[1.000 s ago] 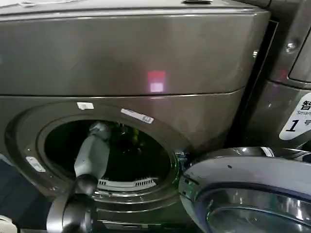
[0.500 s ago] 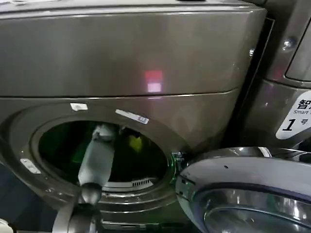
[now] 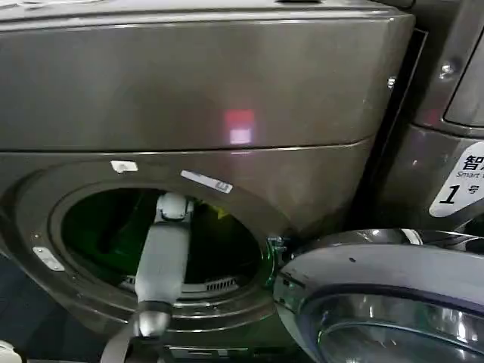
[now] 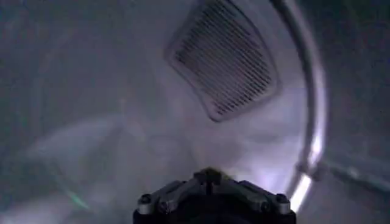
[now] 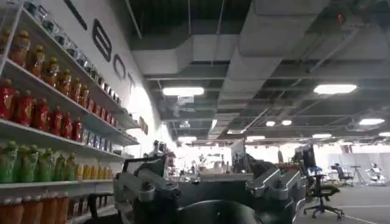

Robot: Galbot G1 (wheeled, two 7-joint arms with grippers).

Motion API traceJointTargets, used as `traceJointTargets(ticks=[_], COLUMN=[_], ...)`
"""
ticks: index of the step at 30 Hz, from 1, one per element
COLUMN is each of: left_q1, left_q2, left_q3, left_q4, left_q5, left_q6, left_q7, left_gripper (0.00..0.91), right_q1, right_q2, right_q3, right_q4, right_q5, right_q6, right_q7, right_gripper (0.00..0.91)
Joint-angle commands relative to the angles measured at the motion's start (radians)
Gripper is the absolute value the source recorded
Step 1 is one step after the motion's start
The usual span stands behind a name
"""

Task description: Grasp the clothes from the dryer.

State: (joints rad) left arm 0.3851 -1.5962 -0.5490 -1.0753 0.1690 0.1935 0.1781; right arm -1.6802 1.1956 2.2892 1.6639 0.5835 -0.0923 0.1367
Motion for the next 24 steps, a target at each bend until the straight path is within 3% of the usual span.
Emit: traceJointTargets(ticks=[1,7,24], left_q1=[0.022,0.022,0.024], left_q2=[-0.014,-0.011,-0.013], left_q3=[0.014,0.015,0.025], left_q4=[-0.083,-0.076,-0.061], left_q5=[-0.161,-0.159,-0.131], left_q6=[0.071,0.07,0.055], left_q7=[-0.184,-0.181,-0.141], left_gripper=[0.0,0.0,0.0], right_q1=[-0.001,-0.002,0.002], right_q2=[0.002,0.014,0.015], right_q3=[0.0,0.005,0.019], right_q4=[0.002,0.022,0.018], right_q5=[0.0,0.004,-0.006], right_q6=[0.005,-0.018,-0.019], right_q7=[0.0,-0.019,-0.012], right_gripper=[0.907,0.907,0.907])
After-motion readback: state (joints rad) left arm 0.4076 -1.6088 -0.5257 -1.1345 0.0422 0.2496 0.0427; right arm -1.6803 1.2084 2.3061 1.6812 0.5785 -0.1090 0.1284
